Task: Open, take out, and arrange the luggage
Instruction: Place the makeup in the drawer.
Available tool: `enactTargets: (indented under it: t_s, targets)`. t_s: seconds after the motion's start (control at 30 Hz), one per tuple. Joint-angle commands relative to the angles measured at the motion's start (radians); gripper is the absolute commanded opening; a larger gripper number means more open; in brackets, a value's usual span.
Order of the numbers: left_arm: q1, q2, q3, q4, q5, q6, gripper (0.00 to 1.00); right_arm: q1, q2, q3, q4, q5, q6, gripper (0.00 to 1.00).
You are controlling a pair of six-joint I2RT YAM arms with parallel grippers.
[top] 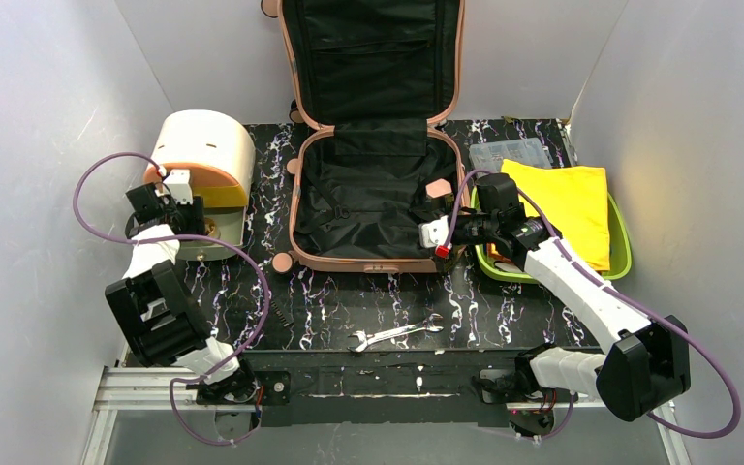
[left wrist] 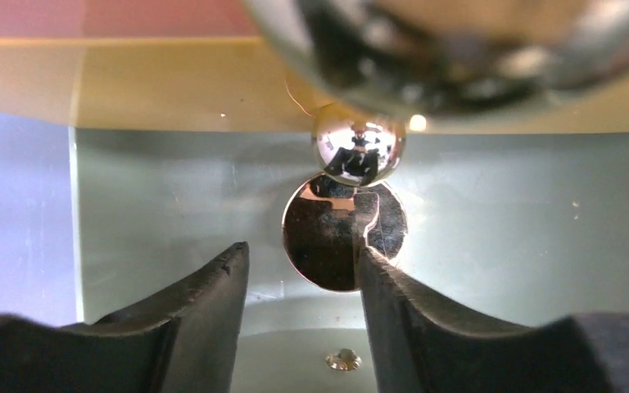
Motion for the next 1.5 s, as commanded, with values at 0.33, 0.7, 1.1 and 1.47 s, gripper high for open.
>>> enactTargets:
  t_s: [0.33,0.7,1.1,1.47]
  targets:
    - [0.009,0.066,-0.031,-0.06,-0.053,-0.042,0.46,-0.004,-0.027,-0.005,0.017,-0.026,0.0,0.99]
    - [0.009,0.127,-0.048,-0.007,-0.074,-0.083,0.7,-0.005,-0.026,-0.007,0.019,-0.026,0.0,0.99]
    - [0.009,0.138,-0.064,0.015,-0.061,-0.117,0.26,-0.007,-0.022,-0.007,0.022,-0.028,0.003,0.98]
    - [0.014,-0.105,-0.029,-0.057,-0.089,-0.125,0.57,-0.007,0.003,0.054,-0.047,-0.031,-0.004,0.98]
